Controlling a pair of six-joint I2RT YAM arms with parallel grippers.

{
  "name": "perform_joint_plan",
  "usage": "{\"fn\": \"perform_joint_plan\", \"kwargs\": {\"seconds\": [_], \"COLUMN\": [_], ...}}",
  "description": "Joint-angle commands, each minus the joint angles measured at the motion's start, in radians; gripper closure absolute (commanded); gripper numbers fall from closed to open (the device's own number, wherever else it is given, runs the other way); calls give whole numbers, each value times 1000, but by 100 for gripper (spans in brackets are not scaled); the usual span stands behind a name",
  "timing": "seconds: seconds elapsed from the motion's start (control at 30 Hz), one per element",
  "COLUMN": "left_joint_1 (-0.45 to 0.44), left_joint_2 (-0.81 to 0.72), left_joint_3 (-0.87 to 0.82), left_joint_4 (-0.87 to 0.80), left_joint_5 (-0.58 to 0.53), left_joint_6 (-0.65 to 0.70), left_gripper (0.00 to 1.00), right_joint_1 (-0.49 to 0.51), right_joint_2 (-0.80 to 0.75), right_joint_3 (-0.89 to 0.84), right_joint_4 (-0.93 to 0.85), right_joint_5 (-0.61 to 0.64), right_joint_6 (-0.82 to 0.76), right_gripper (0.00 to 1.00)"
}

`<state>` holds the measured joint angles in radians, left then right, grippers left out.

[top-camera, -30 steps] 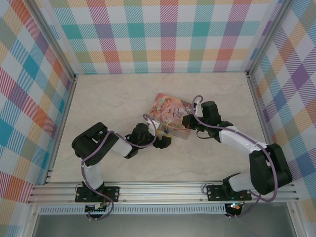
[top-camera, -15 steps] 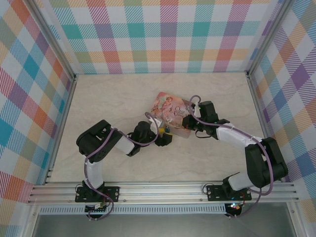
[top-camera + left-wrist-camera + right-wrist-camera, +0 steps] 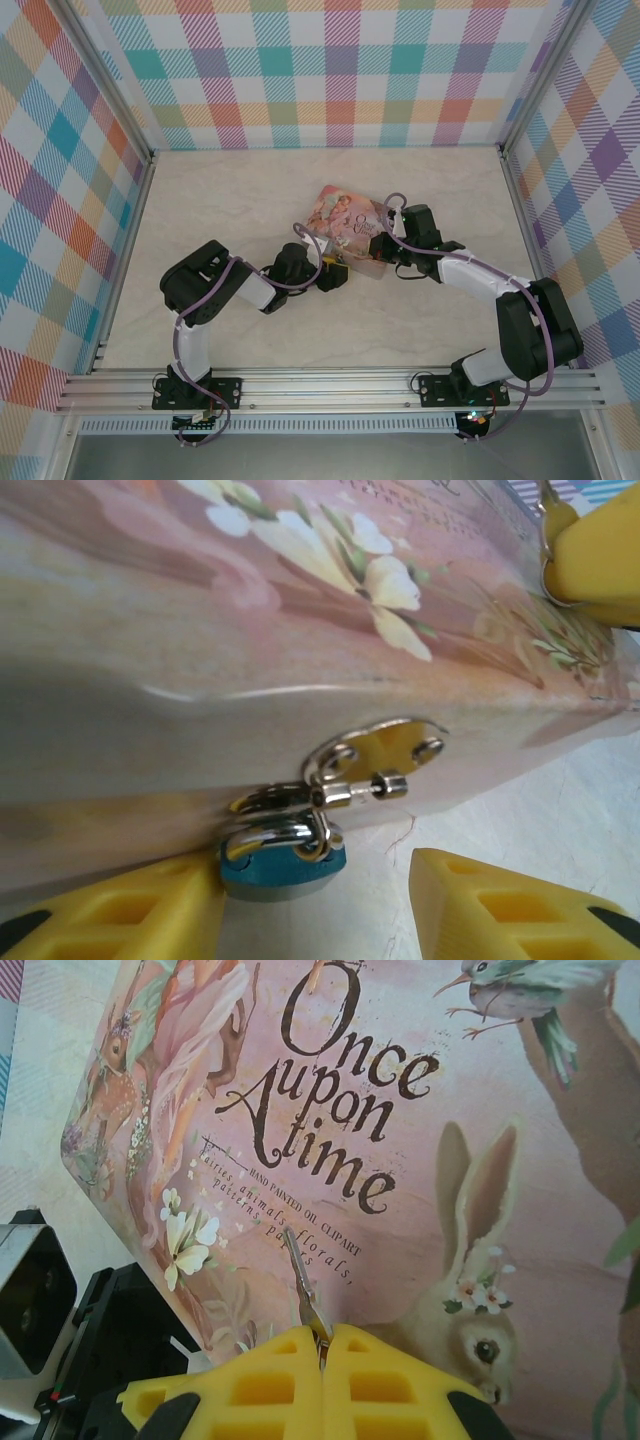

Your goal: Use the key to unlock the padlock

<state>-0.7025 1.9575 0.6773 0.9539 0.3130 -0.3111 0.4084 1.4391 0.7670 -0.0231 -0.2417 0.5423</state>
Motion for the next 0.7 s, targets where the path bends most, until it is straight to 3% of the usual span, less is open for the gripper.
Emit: {"fn": "perform_joint_plan", "kwargs": {"seconds": [0.0,0.67], "left_joint_1": [-12,-22], "left_joint_2": [15,-10], "left_joint_3": [25,69], "left_joint_4": [8,-104], "left_joint_5": [-51,-173], "left_joint_6": [-48,-97], "left_gripper": [52,61], "right_joint_1": [15,26], "right_joint_2": [19,10], "right_joint_3": [-2,-8], "right_joint_4": [-58,-58], "right_joint_5": [10,16], "right_joint_6": [4,4], "right_gripper": [100,100]}}
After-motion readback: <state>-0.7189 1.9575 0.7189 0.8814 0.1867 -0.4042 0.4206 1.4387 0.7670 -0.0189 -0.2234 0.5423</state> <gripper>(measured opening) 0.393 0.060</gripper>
